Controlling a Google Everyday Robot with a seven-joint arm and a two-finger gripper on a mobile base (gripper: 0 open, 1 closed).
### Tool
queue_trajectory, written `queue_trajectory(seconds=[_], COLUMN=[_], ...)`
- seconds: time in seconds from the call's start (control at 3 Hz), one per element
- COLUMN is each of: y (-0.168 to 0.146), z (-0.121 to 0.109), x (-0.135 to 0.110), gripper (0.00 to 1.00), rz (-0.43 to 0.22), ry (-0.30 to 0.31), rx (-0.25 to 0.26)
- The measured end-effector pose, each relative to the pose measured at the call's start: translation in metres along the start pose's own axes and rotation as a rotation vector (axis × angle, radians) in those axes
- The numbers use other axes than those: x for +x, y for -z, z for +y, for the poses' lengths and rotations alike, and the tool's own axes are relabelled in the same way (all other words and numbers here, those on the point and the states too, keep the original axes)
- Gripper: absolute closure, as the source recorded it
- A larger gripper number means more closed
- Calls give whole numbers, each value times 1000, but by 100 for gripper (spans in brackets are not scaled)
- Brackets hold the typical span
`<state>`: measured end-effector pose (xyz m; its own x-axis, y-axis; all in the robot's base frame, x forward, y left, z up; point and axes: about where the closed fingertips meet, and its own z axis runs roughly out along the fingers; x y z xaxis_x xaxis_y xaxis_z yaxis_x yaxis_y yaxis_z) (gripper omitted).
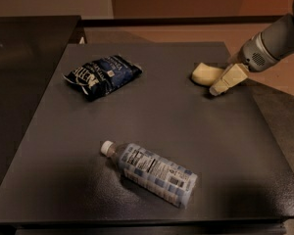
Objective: Pick sponge
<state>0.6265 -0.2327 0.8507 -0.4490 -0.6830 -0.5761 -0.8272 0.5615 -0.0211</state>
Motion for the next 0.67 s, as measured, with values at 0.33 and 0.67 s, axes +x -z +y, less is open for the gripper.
queue_trajectory(seconds=[0.33, 0.67], y=[-3, -4], z=[3, 7], x=[-2, -5], gripper=[41, 65], rz=[2, -4], ry=[3, 9], rx=[-6, -12])
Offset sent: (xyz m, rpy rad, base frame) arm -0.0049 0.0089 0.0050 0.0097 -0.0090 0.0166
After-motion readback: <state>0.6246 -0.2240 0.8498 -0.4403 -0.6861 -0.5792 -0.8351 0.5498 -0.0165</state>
